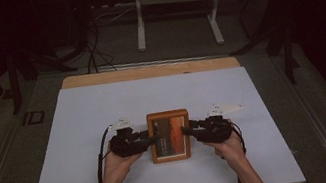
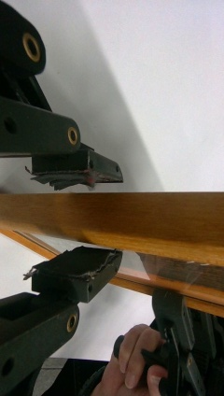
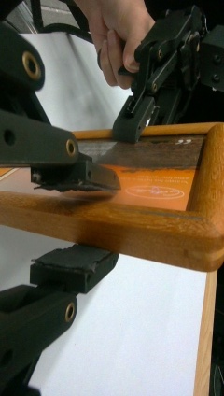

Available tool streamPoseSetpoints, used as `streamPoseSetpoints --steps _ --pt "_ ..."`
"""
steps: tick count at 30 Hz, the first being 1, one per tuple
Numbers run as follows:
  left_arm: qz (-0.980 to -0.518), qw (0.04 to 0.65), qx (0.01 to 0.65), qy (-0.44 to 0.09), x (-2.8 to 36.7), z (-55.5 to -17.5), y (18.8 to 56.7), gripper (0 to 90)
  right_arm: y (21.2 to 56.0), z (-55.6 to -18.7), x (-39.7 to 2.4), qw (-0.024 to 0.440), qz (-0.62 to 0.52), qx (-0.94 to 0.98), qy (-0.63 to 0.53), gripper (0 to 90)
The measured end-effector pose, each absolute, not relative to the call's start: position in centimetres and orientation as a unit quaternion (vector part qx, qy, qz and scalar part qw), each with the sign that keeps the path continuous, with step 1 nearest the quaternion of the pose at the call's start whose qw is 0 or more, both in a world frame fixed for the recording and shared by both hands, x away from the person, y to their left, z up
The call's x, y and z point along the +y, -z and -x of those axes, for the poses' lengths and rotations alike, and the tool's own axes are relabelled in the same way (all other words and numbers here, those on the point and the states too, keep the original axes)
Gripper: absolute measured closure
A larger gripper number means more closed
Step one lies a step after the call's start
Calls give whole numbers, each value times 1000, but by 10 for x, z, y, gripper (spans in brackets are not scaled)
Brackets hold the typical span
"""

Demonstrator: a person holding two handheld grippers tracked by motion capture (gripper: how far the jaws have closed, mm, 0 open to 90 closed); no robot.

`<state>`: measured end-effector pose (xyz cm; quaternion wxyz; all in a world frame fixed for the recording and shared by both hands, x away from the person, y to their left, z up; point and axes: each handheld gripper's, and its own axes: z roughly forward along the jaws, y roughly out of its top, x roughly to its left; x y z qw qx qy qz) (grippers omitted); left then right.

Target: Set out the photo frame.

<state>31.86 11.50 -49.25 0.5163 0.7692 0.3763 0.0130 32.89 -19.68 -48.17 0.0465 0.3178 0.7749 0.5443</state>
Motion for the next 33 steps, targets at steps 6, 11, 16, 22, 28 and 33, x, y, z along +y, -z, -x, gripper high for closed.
streamPoseSetpoints --steps 6,11,16,22,28,33 --pt "-769 518 374 -15 117 -317 491 552 481 -328 -195 49 -312 779 -541 576" --pt "-768 521 372 -18 120 -315 487 539 480 -328 -196 48 -311 781 -539 566" --pt "-765 524 372 -32 124 -312 480 523 476 -327 -198 52 -310 778 -543 551" --pt "-763 527 373 -42 127 -310 476 516 469 -326 -206 53 -310 768 -558 546" --pt "-758 531 376 -48 131 -309 473 513 463 -326 -214 60 -316 759 -566 516" --pt "-749 535 386 -56 137 -309 471 510 460 -327 -222 61 -322 753 -570 491"
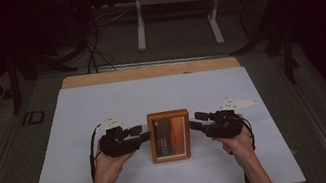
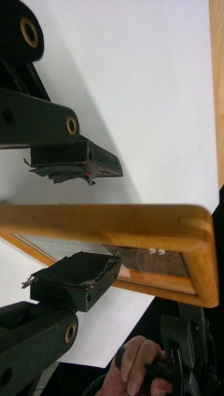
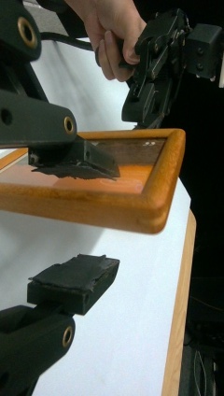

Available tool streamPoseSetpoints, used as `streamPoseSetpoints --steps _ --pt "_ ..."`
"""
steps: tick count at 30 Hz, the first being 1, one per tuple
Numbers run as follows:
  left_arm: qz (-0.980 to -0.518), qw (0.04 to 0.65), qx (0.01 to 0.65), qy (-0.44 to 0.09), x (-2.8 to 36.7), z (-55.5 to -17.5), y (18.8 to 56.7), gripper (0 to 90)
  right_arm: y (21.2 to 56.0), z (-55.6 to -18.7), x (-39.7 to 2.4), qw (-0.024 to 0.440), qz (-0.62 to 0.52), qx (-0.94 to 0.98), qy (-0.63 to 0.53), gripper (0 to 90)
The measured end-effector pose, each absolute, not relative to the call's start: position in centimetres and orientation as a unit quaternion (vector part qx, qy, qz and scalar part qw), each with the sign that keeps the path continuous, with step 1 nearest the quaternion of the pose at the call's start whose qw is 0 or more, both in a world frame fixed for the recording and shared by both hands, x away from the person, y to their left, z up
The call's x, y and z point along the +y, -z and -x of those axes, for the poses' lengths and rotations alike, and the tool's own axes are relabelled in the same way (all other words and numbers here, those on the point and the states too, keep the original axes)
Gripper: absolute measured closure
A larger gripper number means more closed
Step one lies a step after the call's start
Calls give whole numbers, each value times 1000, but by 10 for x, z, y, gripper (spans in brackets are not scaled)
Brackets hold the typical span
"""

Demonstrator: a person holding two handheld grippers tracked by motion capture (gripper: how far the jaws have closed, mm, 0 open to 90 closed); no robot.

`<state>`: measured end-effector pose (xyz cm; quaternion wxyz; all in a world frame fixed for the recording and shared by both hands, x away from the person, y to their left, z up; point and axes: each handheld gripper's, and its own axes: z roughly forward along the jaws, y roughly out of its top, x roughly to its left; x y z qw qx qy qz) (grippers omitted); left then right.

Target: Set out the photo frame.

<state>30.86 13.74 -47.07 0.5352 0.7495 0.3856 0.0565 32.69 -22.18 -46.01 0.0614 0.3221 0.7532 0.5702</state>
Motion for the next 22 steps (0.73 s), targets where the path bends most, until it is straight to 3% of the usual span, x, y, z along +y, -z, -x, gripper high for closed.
streamPoseSetpoints --steps 16,22 --pt "-732 534 414 -92 157 -307 463 489 454 -329 -251 71 -353 745 -562 464" --pt "-734 483 455 -141 170 -307 467 461 462 -334 -266 112 -397 769 -489 441"
